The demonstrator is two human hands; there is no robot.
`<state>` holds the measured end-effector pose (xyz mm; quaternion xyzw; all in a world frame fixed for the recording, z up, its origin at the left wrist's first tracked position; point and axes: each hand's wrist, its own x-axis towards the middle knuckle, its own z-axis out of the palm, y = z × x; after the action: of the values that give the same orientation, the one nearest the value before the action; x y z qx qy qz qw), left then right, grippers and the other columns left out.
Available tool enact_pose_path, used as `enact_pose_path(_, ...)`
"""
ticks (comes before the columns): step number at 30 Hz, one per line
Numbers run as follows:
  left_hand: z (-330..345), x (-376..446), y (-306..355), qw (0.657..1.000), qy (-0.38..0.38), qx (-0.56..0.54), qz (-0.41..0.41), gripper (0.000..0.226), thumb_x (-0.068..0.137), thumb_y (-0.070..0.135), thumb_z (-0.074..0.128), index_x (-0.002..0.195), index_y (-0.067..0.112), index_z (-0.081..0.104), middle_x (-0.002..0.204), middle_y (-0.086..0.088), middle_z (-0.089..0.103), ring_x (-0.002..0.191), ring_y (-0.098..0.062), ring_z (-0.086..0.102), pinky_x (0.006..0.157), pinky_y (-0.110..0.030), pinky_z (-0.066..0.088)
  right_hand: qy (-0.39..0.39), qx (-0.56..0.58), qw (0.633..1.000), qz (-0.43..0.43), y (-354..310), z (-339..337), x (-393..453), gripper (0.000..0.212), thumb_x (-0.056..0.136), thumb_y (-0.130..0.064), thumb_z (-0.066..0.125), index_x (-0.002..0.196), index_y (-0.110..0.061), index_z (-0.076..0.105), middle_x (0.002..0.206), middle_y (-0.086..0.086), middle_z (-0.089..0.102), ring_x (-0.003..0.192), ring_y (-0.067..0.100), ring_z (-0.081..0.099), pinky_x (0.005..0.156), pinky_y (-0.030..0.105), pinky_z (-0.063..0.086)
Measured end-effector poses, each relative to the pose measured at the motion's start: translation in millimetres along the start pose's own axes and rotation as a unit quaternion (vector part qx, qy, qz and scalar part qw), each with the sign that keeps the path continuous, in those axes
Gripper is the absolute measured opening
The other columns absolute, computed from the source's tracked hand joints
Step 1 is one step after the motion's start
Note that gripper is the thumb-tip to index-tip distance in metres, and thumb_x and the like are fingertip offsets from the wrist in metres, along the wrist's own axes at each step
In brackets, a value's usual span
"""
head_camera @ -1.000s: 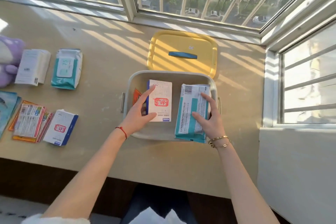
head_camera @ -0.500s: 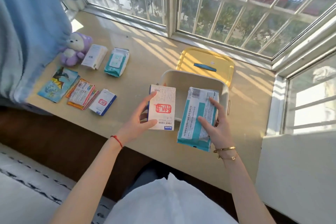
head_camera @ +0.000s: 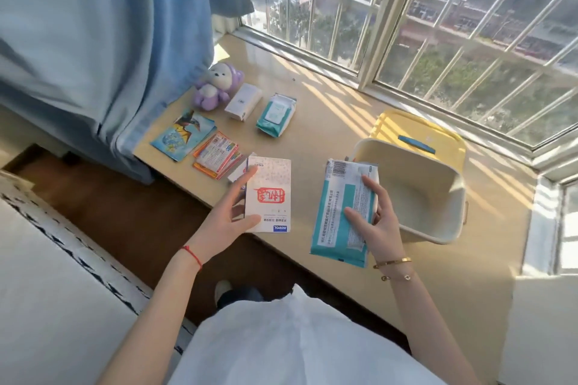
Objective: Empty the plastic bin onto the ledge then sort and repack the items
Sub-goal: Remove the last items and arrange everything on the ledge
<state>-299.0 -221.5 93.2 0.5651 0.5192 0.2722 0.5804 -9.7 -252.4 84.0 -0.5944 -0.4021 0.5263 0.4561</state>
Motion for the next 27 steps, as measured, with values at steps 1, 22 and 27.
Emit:
enact_pose_path(1,-20.3,-2.7,-5.6,1.000,0.001,0.004,0.000,0.082,0.091,0.006,0.065,0.149,0.047,0.023,0.144,0.028,0.042,0.130,0.003,0.045,0.096,-0.018,0.047,0.001,0.004,1.000,-0.001,0.8,19.4,1.9,0.059,0.087,-0.010,0.068,0.136,-0.033,0.043,0.119,0.002,0.060,0.091,0.022,0.073,0.061,0.034,0.060)
enact_pose_path(22,-213.8,125.2,-64.4,0.986,-0.136,0.079,-0.047,0.078,0.090,-0.002,0.062,0.143,0.046,0.033,0.147,0.013,0.035,0.117,0.005,0.048,0.082,-0.008,0.048,0.173,0.026,0.984,0.030,9.5,199.0,108.1,0.059,0.086,-0.010,0.070,0.135,-0.031,0.045,0.123,0.001,0.057,0.096,0.017,0.072,0.062,0.029,0.060)
enact_pose_path(27,-202.7,188.9,-79.6,0.979,-0.163,0.080,-0.093,0.081,0.086,-0.009,0.063,0.142,0.043,0.036,0.140,0.012,0.040,0.111,0.006,0.057,0.079,-0.014,0.053,0.199,0.020,0.979,0.036,3.9,189.7,182.9,0.059,0.087,-0.006,0.068,0.138,-0.023,0.043,0.120,-0.005,0.056,0.093,0.007,0.071,0.063,0.025,0.059)
